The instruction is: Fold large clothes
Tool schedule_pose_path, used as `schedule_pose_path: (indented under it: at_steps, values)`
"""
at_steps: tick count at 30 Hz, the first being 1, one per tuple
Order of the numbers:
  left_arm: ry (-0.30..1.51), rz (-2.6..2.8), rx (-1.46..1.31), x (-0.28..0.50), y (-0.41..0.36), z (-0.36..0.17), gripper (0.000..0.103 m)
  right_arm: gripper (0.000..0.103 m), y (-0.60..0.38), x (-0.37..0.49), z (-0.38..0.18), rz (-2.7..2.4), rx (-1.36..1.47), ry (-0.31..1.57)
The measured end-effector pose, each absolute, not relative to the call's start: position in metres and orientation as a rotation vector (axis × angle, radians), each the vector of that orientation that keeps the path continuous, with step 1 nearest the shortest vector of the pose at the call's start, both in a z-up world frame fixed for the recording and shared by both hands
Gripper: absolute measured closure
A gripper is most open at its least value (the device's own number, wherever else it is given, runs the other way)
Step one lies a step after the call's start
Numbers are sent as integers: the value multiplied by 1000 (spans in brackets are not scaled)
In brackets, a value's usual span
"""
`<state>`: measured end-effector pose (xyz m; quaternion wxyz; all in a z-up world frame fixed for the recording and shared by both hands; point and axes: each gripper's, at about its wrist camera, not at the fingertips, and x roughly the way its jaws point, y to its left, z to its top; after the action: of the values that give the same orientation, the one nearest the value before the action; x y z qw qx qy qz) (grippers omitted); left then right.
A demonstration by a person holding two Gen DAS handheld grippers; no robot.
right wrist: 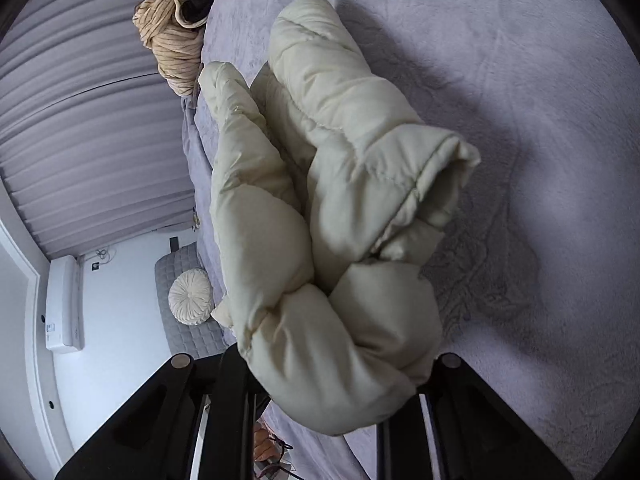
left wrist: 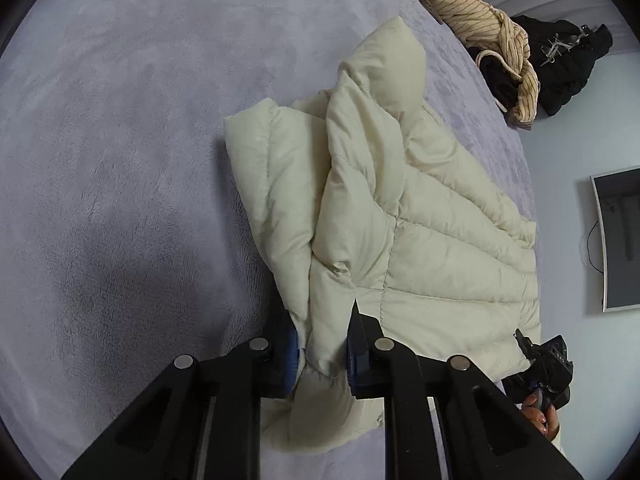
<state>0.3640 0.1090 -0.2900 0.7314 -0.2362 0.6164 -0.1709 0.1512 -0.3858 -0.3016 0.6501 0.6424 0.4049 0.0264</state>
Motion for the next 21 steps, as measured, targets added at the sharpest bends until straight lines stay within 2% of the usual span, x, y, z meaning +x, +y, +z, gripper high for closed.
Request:
schedule_pose_path:
  at_steps: [11,12,14,15,16,19,20,21]
  values:
    - [1381,-419,-366,332,86,-273,82,84,-393,127,-295,24,1449,979]
    - [1380,-391,-335,331,83,-273,79,79,-394,129,-294,22,1420,1006]
    - [1391,-302,-285,332,82,-271,49,56,-396,133,-293,-39,1365,1082]
    - [1378,-266,-270,330,84,-267,47,29,-398,134,-291,-76,1336,1103]
    - [1357,-251,-264,330,87,-260,47,21,-401,132,-285,-105,1307,1098]
    - [1290,-217,-254,326,95,-237,46,22,-410,121,-261,-212,1187,1093]
    - [1262,-215,-246,325,97,-228,46,25,-413,117,-250,-261,1128,1081]
    - [1236,-222,-237,327,96,-220,46,46,-415,114,-237,-291,1062,1061]
